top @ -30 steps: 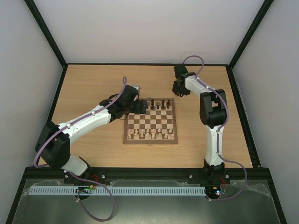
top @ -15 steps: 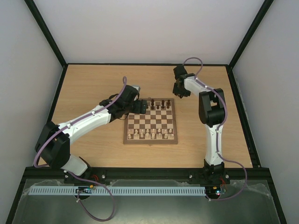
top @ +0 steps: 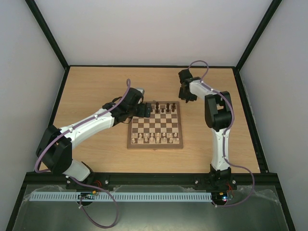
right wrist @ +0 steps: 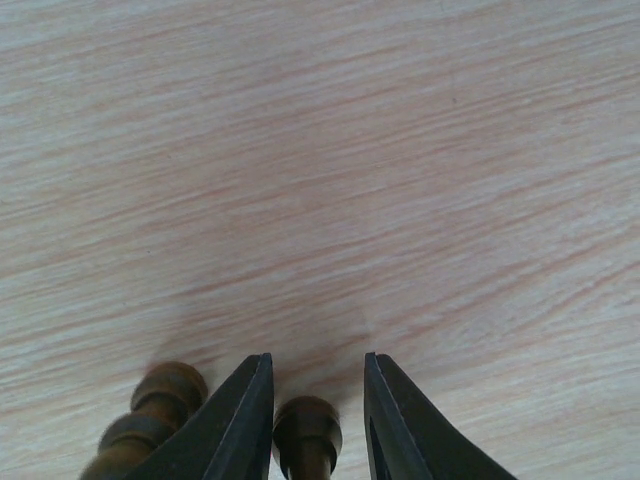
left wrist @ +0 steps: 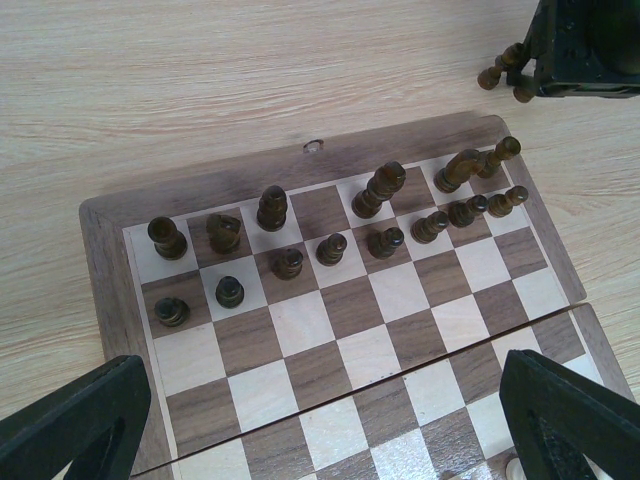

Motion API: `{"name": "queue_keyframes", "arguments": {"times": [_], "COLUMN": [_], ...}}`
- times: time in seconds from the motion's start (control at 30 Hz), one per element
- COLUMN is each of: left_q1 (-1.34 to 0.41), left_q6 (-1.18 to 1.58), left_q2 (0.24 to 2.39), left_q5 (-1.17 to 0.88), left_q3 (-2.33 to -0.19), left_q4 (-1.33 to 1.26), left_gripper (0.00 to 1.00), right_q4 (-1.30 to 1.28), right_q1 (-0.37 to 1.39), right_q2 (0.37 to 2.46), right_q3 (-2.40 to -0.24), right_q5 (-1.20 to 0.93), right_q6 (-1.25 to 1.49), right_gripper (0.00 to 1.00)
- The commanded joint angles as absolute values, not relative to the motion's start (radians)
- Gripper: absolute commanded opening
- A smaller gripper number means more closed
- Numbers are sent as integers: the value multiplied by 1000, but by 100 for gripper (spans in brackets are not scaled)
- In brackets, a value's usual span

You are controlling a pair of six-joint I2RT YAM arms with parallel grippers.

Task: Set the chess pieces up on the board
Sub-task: Pick up the chess piece at the center of the board.

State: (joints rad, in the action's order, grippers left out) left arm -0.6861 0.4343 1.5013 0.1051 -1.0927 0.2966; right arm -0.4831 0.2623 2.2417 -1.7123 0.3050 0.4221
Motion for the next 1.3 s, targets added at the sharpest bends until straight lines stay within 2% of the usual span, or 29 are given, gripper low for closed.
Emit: {"name": "queue_keyframes", "arguments": {"times": [0.0, 0.3, 0.5, 0.63, 0.73, 0.93, 1.27], "left_q1": [-683, -683, -683, -683, -683, -683, -683], "left_q6": [430, 430, 431, 431, 431, 431, 430], "left_q2": [1503, 1503, 1499, 1497, 1496, 1496, 1499], "left_q5": [108, 105, 105, 107, 109, 113, 119], "left_q3": [-1083, -1079, -1078, -1076, -1076, -1075, -1077], "left_q4": [276, 275, 273, 274, 276, 277, 278], "left_gripper": [99, 99, 99, 99, 99, 99, 99], "right_q4": [-530, -501, -491, -486, -477, -469, -467], "right_q1": [268, 257, 248, 239, 237, 236, 236], "right_q2": [2193, 2127, 2070, 2056, 2055, 2067, 2058], "right_q3": [-1656, -1587, -1557, -1557, -1556, -1559, -1552], "right_q5": [344, 308, 277, 269, 264, 246, 242], "right_q6": [413, 421, 425, 428, 429, 430, 431], "right_gripper": [27, 28, 37, 37, 35, 21, 11]}}
